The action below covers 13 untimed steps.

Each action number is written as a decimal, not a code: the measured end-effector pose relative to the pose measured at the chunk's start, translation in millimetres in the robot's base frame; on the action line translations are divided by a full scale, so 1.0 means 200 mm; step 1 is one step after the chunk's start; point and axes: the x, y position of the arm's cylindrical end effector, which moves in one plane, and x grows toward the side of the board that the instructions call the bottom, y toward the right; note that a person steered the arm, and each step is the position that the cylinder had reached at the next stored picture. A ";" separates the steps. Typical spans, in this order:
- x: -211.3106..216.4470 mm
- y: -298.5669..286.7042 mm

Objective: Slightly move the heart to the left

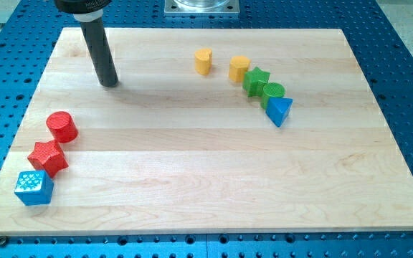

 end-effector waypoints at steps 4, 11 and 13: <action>-0.53 0.99; -0.32 1.38; -0.35 1.15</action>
